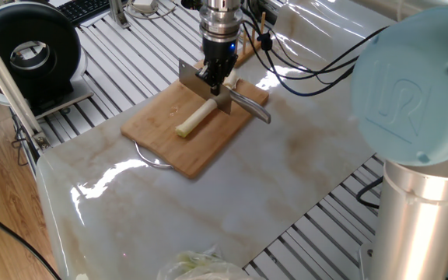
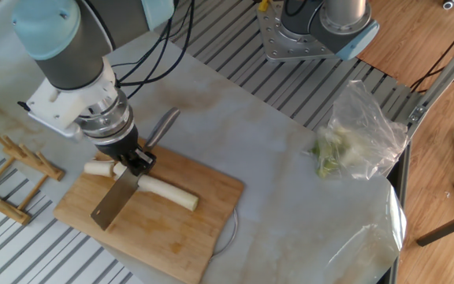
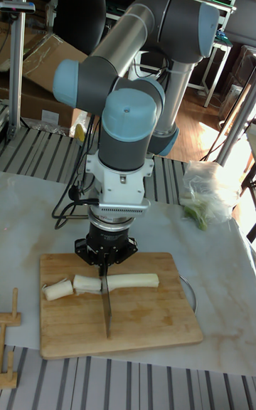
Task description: Chop the scallions
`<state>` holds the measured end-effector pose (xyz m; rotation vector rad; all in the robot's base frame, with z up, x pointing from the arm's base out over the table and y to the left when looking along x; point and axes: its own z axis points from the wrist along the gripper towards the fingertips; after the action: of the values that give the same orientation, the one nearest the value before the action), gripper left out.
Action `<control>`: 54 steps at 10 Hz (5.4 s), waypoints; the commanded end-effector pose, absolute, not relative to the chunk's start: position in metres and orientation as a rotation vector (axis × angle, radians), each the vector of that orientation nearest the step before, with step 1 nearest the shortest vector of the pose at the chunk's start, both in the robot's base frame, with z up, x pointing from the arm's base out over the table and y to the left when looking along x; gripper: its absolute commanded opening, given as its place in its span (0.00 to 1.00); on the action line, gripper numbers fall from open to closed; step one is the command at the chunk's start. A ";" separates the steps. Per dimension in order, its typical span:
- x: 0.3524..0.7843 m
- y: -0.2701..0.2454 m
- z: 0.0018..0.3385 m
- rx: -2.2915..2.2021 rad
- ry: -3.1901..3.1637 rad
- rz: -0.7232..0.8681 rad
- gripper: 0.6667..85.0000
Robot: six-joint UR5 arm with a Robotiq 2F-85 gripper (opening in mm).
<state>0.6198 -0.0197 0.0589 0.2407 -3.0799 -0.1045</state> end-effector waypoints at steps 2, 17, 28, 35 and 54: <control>0.620 -0.014 0.065 0.191 -3.066 -0.079 0.01; 0.626 0.002 0.055 0.203 -3.089 -0.120 0.01; 0.602 -0.004 0.052 0.206 -3.025 -0.126 0.01; 0.600 -0.010 0.066 0.200 -2.947 -0.108 0.01; 0.626 0.003 0.074 0.207 -3.084 -0.002 0.01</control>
<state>0.6251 0.0020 0.0681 0.2151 -3.0820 -0.0096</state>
